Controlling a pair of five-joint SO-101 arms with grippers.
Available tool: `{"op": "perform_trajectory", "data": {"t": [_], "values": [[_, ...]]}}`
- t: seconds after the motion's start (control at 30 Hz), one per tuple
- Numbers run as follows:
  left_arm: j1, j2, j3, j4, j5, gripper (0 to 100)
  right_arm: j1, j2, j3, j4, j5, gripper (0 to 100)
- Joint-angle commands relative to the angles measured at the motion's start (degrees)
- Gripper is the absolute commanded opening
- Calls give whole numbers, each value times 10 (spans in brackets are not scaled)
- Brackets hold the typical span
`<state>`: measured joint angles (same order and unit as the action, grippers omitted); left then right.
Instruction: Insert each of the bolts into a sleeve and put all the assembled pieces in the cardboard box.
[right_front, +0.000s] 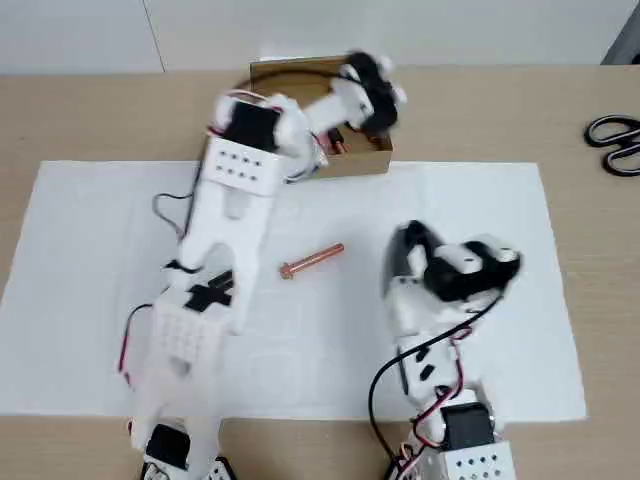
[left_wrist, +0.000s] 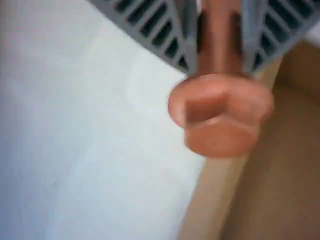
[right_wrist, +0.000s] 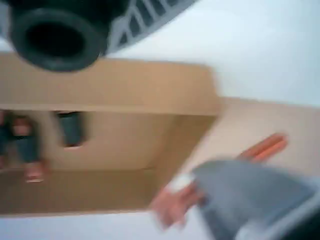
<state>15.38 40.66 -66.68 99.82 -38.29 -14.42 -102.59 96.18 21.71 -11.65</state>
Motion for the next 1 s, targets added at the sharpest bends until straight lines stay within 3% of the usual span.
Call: {"op": "perform_trajectory", "data": {"t": [0.0, 0.17, 0.43, 0.7, 0.97], "values": [[-9, -135, 62, 6, 55, 6, -32, -14, 2, -25, 5, 4], [-2, -257, 131, 3, 140, 6, -35, -14, 2, -102, 6, 4], [25, -380, 140, 4, 276, 6, -38, -14, 2, -106, 16, 4], [108, -418, 140, 4, 394, 6, -203, -11, 3, -55, 264, 4], [120, -487, 118, 2, 416, 6, -227, -14, 3, -38, 271, 4]]}}
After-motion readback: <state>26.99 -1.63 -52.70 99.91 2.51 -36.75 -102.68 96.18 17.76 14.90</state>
